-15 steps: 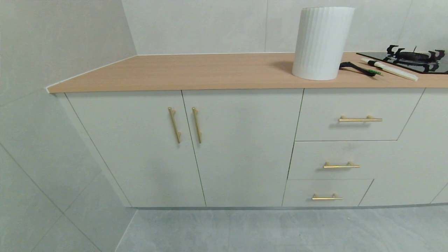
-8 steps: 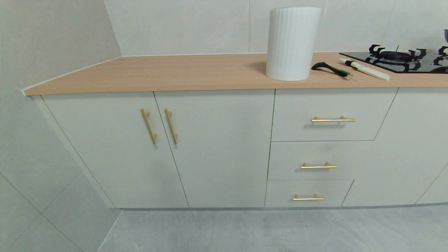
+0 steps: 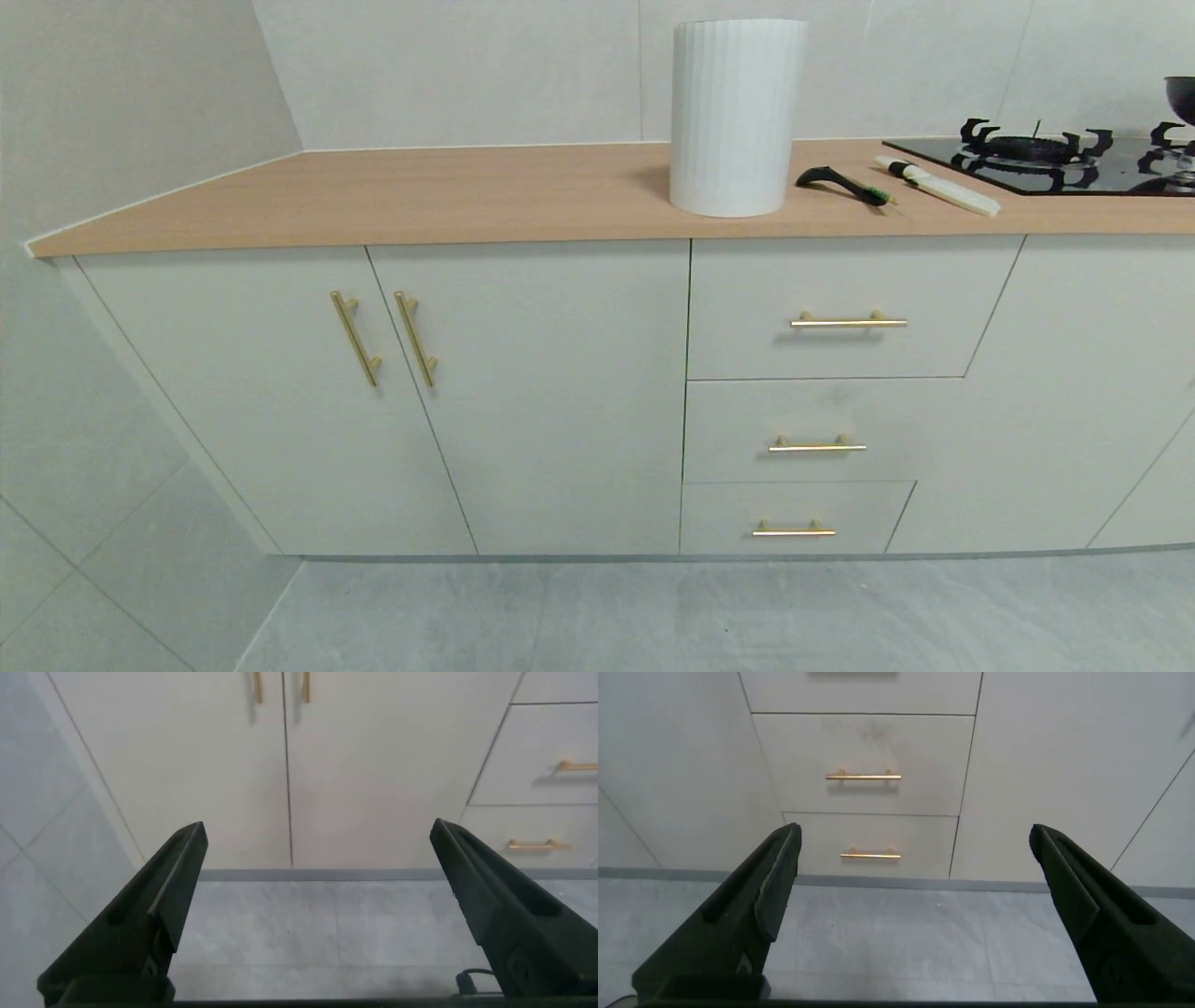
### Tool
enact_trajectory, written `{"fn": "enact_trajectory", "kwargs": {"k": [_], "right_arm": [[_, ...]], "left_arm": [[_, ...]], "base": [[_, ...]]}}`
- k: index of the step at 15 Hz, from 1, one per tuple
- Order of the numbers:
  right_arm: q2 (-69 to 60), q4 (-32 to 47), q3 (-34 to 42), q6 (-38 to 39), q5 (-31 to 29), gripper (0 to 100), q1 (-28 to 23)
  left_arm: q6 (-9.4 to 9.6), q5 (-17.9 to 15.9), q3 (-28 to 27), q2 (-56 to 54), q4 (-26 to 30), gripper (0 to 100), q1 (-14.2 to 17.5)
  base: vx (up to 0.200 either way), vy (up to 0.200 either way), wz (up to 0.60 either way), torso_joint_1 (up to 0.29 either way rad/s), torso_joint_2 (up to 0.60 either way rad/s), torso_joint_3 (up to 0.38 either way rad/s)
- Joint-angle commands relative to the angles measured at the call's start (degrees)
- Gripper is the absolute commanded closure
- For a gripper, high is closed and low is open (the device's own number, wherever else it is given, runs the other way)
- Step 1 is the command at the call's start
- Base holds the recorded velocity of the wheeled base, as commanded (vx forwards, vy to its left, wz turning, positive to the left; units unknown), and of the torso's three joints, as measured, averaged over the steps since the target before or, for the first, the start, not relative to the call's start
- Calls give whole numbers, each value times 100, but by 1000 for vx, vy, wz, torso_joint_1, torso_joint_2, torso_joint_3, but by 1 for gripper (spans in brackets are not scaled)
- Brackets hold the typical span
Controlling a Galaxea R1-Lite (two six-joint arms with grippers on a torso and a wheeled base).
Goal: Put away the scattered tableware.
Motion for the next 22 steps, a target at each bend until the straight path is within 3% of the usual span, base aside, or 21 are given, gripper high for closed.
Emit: {"fn": "enact_trajectory", "kwargs": {"k": [1,4,7,22], "right_arm": [[7,-2,0,-4,2,0,-3],[7,-2,0,-4,2,0,-3],[7,-2,0,-4,2,0,-3],[7,-11,0,-4,-7,0,-3]], "left_arm": [[0,0,0,8,-2,0,-4],[0,0,0,8,-2,0,-4],[0,0,0,8,-2,0,-4],[0,0,0,8,-2,0,-4]], "base": [[0,0,0,0,0,0],[0,0,0,0,0,0],[200,0,0,-1,1,7],[0,0,-40,0,0,0]]}}
